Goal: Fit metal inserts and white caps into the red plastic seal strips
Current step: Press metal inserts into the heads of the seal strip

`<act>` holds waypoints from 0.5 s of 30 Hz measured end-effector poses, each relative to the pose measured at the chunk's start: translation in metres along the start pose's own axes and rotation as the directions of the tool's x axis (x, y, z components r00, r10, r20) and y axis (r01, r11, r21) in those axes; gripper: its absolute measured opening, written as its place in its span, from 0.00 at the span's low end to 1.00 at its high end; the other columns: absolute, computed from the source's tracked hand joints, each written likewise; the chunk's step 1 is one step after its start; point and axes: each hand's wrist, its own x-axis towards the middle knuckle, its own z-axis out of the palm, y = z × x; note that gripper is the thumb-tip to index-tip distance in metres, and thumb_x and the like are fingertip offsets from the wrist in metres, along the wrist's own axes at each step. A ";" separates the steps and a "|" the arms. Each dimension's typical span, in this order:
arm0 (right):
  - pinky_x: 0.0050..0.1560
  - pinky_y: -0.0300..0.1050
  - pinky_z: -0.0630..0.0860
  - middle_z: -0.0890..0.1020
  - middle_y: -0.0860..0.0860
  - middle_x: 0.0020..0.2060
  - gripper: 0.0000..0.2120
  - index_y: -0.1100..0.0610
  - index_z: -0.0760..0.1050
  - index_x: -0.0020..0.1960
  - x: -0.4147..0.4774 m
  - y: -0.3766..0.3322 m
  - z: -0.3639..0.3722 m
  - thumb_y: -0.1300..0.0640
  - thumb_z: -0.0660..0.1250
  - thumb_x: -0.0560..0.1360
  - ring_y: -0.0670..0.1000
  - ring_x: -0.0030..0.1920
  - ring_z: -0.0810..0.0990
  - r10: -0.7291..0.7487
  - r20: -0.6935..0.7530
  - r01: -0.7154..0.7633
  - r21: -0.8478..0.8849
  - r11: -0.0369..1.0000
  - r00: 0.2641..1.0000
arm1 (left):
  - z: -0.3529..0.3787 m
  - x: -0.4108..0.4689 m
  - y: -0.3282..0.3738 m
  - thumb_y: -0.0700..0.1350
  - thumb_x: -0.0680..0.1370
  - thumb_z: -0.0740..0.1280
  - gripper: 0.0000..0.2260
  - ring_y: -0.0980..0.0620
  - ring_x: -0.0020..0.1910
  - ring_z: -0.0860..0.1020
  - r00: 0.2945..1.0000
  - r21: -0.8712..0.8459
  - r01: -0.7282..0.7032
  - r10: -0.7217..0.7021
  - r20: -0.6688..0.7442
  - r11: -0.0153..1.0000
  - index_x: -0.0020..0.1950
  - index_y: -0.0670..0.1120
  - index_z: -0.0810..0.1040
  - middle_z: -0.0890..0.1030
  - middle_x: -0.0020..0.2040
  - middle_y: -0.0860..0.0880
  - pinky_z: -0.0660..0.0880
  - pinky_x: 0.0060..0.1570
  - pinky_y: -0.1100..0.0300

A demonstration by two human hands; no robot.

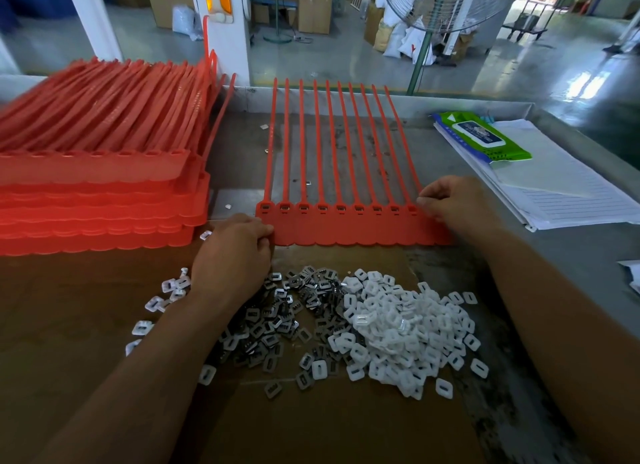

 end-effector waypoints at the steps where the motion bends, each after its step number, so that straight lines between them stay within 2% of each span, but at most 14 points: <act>1: 0.49 0.49 0.74 0.79 0.54 0.40 0.02 0.57 0.77 0.43 0.001 0.001 0.001 0.62 0.69 0.72 0.51 0.43 0.76 0.002 0.005 -0.002 -0.003 1.000 1.000 | 0.000 0.000 0.000 0.38 0.75 0.62 0.11 0.48 0.53 0.76 1.000 0.001 -0.001 0.001 0.000 1.000 0.55 0.43 0.80 0.79 0.55 0.45 0.68 0.53 0.60; 6: 0.46 0.44 0.69 0.77 0.52 0.40 0.05 0.61 0.79 0.47 0.005 0.003 0.004 0.64 0.65 0.74 0.49 0.43 0.74 -0.035 0.047 0.038 -0.061 0.997 0.998 | 0.001 0.001 -0.001 0.38 0.75 0.62 0.11 0.48 0.53 0.76 1.000 0.005 -0.004 0.004 0.008 1.000 0.55 0.43 0.79 0.79 0.56 0.45 0.66 0.51 0.62; 10: 0.46 0.42 0.67 0.76 0.50 0.39 0.07 0.55 0.76 0.42 0.009 0.003 0.003 0.65 0.63 0.75 0.45 0.40 0.73 -0.081 0.128 0.098 -0.126 0.987 0.988 | 0.001 0.001 -0.001 0.38 0.75 0.62 0.11 0.48 0.53 0.76 1.000 0.010 -0.008 0.007 0.008 1.000 0.55 0.43 0.79 0.79 0.56 0.45 0.66 0.52 0.62; 13: 0.51 0.45 0.70 0.76 0.48 0.41 0.09 0.53 0.74 0.39 0.012 0.003 0.003 0.64 0.63 0.75 0.47 0.45 0.74 -0.103 0.174 0.139 -0.212 0.967 0.979 | 0.001 0.000 0.000 0.38 0.75 0.62 0.11 0.48 0.54 0.76 1.000 0.013 -0.006 0.006 0.009 1.000 0.55 0.43 0.79 0.79 0.56 0.45 0.67 0.53 0.60; 15: 0.50 0.45 0.69 0.76 0.47 0.40 0.10 0.52 0.73 0.38 0.014 0.003 0.003 0.63 0.63 0.75 0.47 0.46 0.73 -0.104 0.182 0.147 -0.243 0.959 0.978 | 0.001 0.001 0.000 0.38 0.75 0.62 0.11 0.48 0.54 0.76 1.000 0.011 -0.001 0.001 0.009 1.000 0.55 0.43 0.79 0.78 0.56 0.45 0.67 0.54 0.60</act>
